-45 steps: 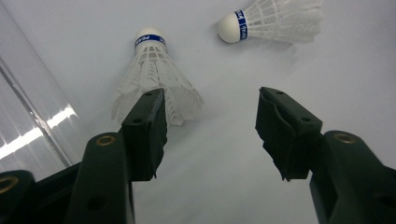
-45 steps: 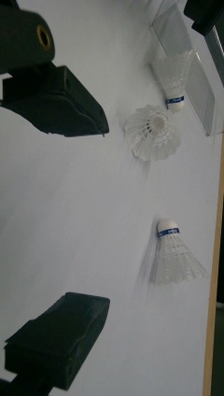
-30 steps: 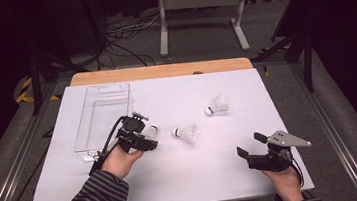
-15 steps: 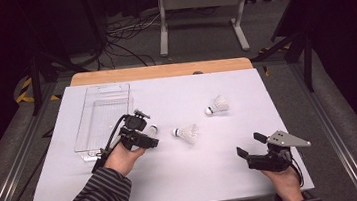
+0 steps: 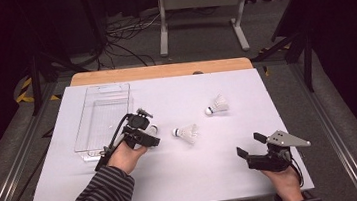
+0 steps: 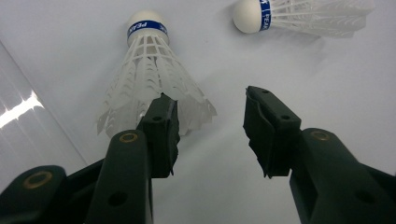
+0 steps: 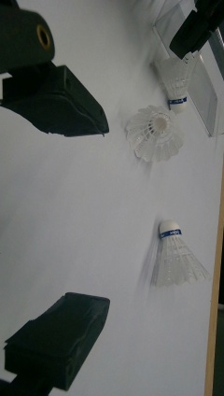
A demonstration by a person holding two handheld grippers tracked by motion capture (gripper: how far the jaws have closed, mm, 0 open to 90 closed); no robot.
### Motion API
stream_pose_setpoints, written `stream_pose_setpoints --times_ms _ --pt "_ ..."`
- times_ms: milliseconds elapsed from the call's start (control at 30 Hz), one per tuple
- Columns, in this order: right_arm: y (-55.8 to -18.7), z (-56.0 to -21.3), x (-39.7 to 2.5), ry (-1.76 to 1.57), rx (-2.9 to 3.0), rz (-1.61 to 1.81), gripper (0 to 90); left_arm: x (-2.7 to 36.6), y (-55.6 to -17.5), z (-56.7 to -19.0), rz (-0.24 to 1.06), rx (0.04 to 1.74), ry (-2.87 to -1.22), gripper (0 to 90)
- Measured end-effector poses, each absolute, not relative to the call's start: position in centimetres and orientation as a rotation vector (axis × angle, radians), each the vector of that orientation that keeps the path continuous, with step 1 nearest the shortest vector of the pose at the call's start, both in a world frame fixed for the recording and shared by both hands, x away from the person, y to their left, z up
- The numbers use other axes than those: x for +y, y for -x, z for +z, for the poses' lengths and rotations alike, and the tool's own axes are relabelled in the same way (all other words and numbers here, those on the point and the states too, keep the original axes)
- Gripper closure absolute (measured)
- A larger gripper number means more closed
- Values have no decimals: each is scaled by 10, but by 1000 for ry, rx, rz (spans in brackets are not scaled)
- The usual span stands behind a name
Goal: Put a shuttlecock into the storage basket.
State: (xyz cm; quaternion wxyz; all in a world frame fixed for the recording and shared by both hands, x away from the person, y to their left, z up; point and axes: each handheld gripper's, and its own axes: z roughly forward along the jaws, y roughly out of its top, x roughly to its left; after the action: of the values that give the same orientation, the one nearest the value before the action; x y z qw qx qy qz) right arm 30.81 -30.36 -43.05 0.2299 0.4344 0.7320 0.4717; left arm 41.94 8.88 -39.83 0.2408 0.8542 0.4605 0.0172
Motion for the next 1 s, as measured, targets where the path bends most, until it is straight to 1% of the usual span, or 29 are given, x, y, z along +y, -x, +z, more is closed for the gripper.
stream_pose_setpoints --times_ms 400,867,1000 --pt "-308 -431 -304 -1195 2016 1298 145 85 -421 -404 72 1279 -2361 613" --pt "-308 -431 -303 -1194 2019 1295 145 83 -424 -410 78 1301 -2368 644" --pt "-308 -431 -303 -1193 2020 1294 145 83 -425 -411 87 1301 -2372 666"
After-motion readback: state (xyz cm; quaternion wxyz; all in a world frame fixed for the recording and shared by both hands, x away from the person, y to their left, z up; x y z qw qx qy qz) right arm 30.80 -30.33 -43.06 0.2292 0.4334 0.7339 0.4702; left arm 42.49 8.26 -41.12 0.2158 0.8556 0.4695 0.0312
